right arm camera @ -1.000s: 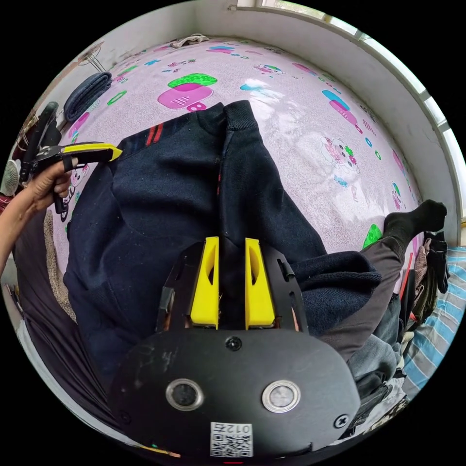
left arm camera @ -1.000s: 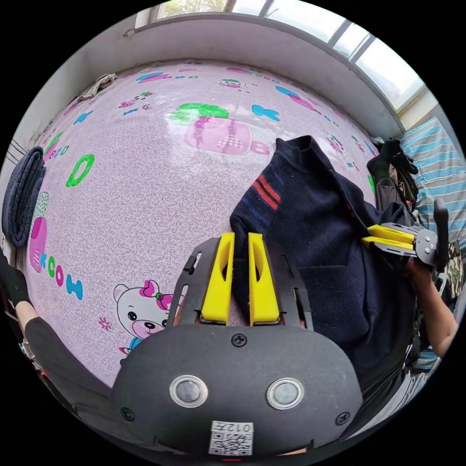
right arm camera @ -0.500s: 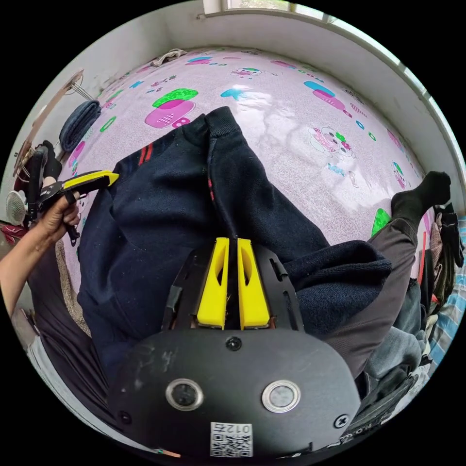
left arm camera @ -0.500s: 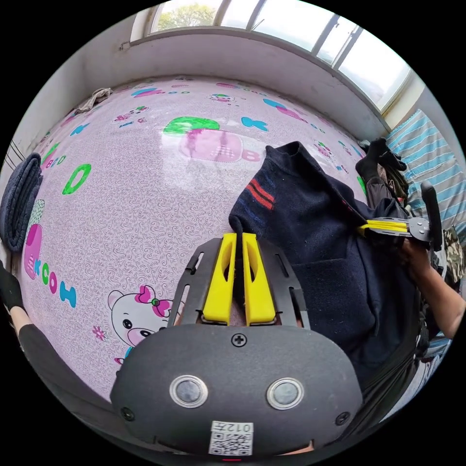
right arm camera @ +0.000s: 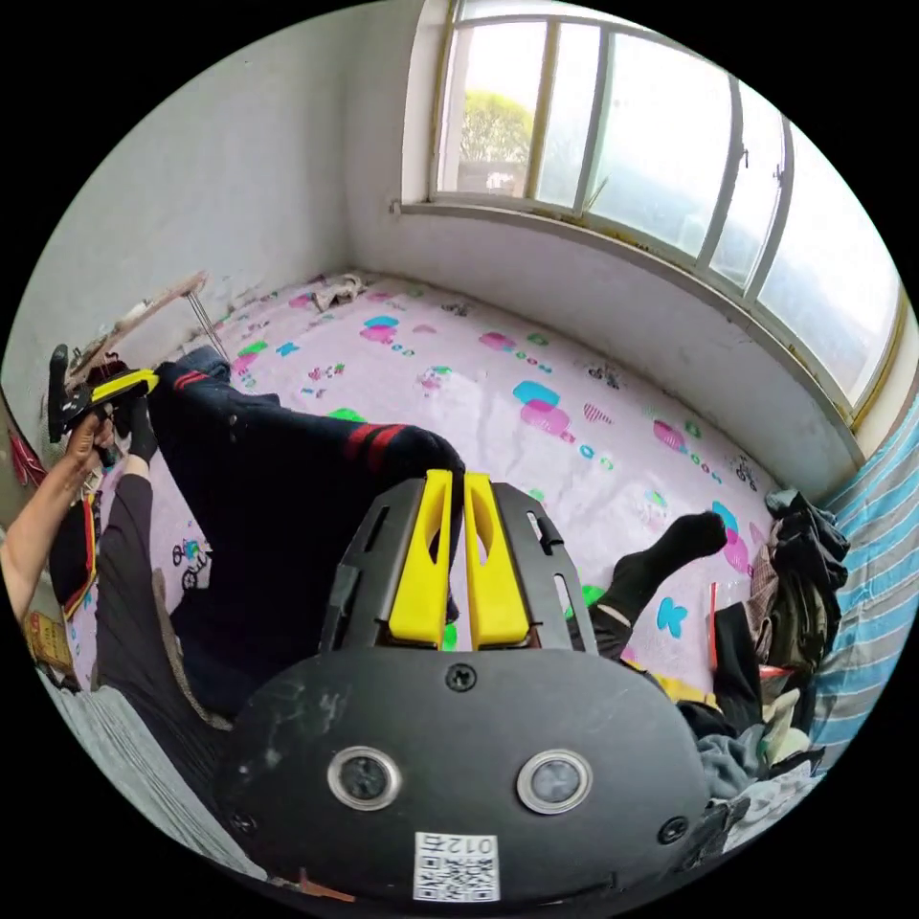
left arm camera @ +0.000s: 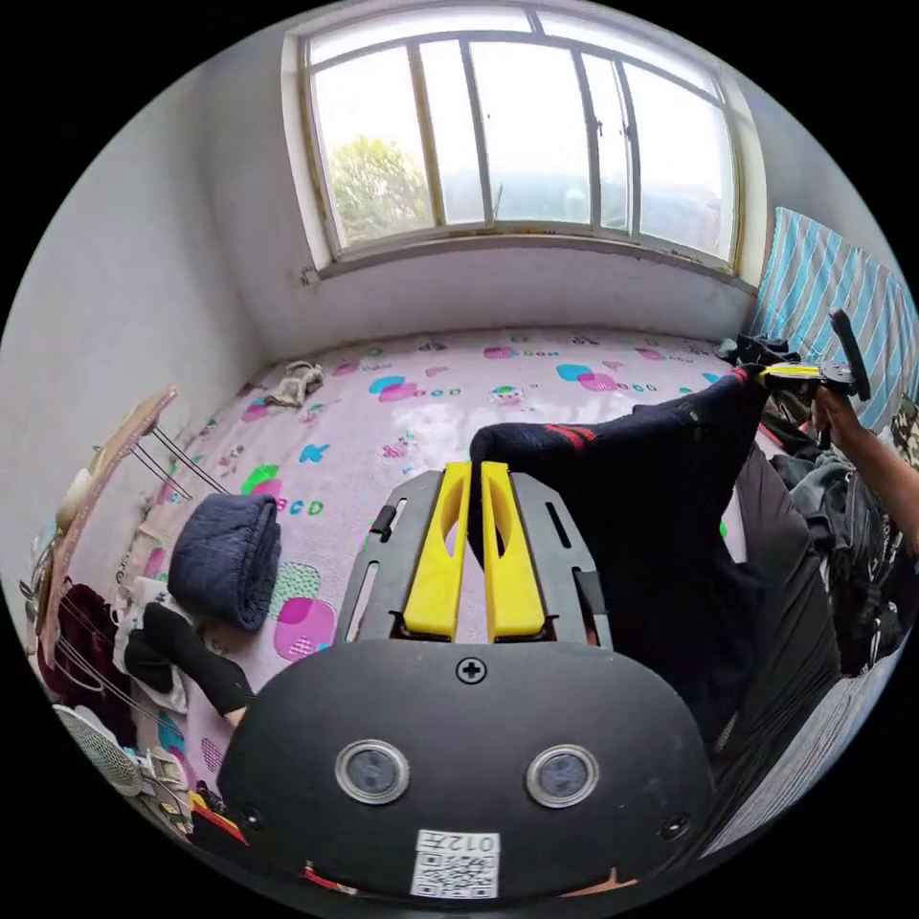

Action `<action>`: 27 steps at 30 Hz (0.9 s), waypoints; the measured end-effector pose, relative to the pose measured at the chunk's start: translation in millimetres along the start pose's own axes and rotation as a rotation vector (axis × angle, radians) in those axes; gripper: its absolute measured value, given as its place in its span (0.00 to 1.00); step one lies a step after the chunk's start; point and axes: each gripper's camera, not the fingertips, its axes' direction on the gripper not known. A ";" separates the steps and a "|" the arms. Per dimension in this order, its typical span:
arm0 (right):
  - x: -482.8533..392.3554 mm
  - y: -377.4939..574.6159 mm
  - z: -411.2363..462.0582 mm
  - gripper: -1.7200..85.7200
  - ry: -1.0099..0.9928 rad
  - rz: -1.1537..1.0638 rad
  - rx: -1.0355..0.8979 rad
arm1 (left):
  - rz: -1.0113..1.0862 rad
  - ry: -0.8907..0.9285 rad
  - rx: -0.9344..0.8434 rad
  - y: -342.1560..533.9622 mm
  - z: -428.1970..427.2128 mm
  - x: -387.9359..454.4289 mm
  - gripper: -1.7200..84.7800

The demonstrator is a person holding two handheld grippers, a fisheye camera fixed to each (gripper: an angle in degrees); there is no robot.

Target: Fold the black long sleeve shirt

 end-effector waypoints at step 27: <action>-246.7 -238.6 -378.3 0.01 0.098 -0.195 0.829 | 0.331 -0.604 0.469 22.7 -388.5 139.0 0.02</action>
